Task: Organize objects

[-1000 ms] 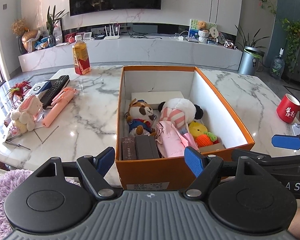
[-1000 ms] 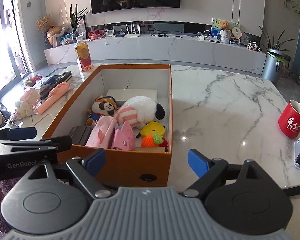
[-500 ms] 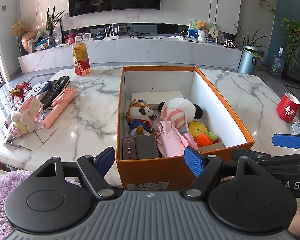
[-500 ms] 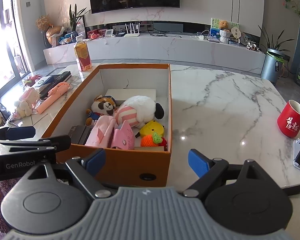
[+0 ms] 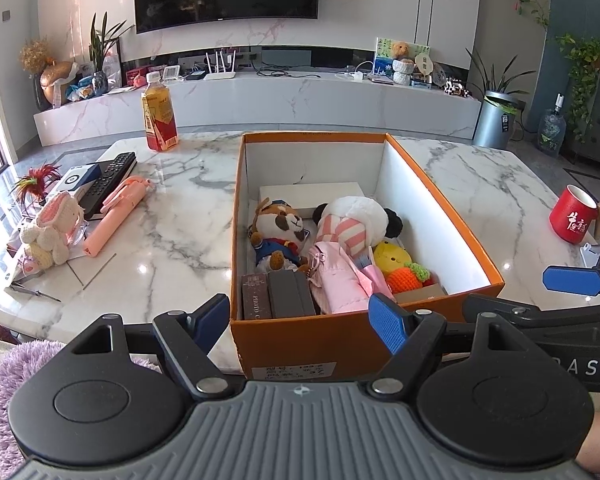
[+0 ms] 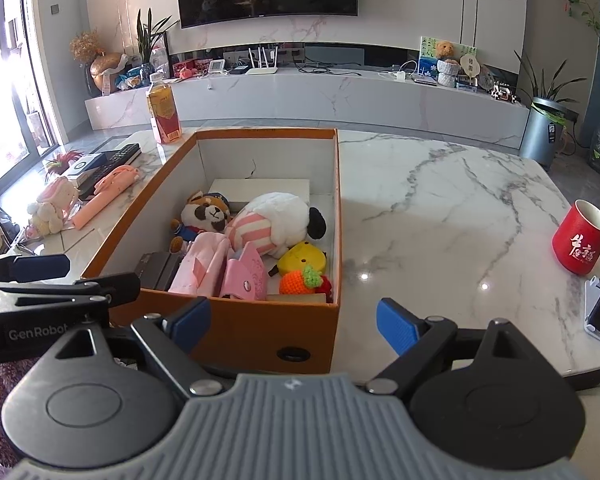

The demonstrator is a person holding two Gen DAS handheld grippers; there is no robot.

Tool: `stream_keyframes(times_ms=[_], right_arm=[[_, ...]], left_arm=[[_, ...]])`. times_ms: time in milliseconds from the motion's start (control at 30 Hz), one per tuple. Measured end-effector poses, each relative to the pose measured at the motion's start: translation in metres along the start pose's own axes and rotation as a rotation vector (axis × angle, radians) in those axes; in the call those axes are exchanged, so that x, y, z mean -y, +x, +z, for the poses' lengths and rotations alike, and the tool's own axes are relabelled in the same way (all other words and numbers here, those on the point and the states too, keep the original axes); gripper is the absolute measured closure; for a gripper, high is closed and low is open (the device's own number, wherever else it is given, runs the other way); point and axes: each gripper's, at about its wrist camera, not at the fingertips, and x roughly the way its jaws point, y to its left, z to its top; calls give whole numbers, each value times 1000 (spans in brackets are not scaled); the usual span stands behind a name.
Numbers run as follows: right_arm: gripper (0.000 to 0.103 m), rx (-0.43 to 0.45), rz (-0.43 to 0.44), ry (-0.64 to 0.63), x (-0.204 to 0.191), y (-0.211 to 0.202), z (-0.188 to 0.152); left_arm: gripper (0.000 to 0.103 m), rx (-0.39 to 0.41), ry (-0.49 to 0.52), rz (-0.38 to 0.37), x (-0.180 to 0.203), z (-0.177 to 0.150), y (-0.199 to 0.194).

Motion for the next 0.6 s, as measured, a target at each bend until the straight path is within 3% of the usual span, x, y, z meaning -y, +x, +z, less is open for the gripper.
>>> stream_keyframes(times_ms=[600], right_arm=[[13, 2, -7, 1, -2, -5, 0]], left_arm=[[13, -1, 6, 2, -1, 0, -1]])
